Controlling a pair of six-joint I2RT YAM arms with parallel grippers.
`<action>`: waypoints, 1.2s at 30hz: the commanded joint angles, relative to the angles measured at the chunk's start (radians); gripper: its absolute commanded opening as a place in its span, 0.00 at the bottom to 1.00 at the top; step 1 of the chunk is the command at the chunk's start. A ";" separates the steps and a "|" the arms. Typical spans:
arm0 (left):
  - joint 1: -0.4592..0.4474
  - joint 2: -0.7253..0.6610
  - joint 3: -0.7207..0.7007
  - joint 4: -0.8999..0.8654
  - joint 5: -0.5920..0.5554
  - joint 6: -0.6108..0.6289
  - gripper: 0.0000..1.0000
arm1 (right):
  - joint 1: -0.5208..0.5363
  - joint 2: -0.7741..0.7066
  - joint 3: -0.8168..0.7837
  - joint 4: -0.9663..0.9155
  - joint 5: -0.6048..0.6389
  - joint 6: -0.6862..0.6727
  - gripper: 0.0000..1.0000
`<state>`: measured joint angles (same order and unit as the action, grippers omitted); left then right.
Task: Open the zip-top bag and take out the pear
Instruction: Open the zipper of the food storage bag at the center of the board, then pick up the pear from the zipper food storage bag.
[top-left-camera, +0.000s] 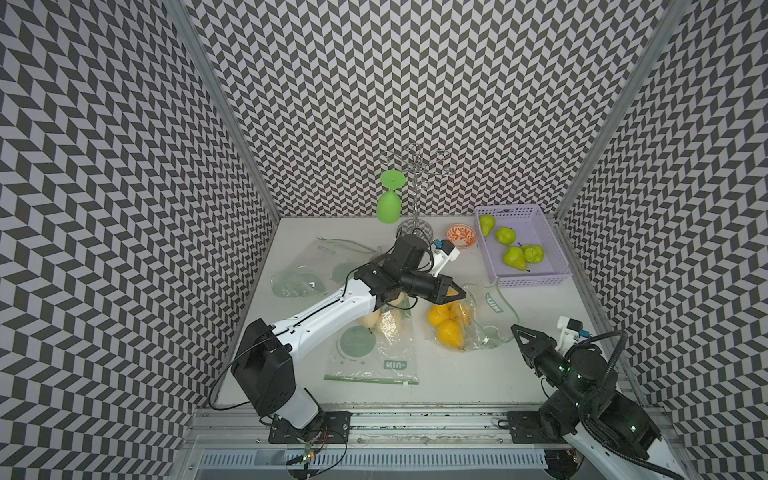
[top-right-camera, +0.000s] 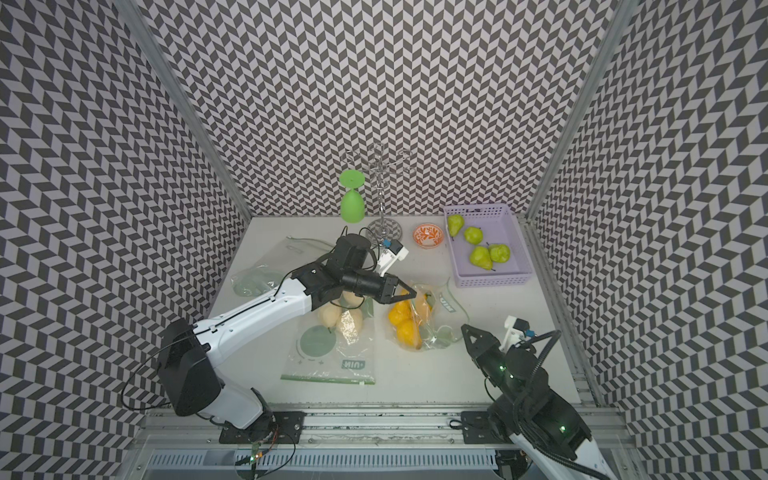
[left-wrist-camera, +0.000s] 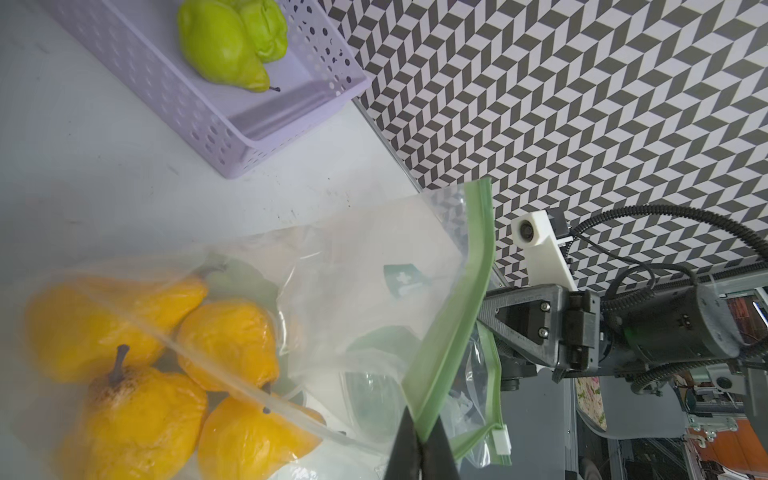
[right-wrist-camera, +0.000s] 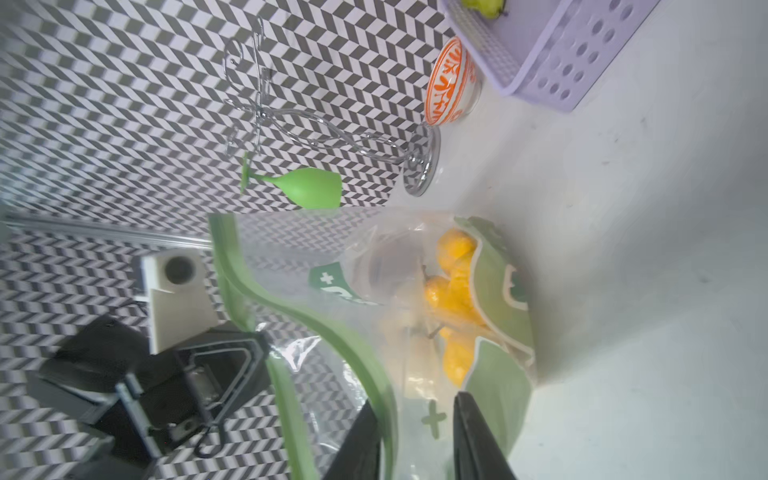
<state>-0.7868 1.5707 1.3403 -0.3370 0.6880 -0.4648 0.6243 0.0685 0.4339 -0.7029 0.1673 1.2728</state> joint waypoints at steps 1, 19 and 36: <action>-0.019 0.026 0.046 0.030 -0.012 0.011 0.00 | -0.003 0.071 0.092 -0.059 0.091 -0.061 0.46; -0.038 0.028 0.103 0.010 -0.019 0.012 0.00 | -0.001 0.601 0.322 0.187 -0.343 -0.368 0.16; -0.075 0.063 0.172 0.027 0.045 0.000 0.00 | -0.144 0.714 0.155 0.299 -0.376 -0.440 0.21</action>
<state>-0.8497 1.6215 1.4666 -0.3370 0.6827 -0.4652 0.5335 0.7635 0.6155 -0.4458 -0.1577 0.8822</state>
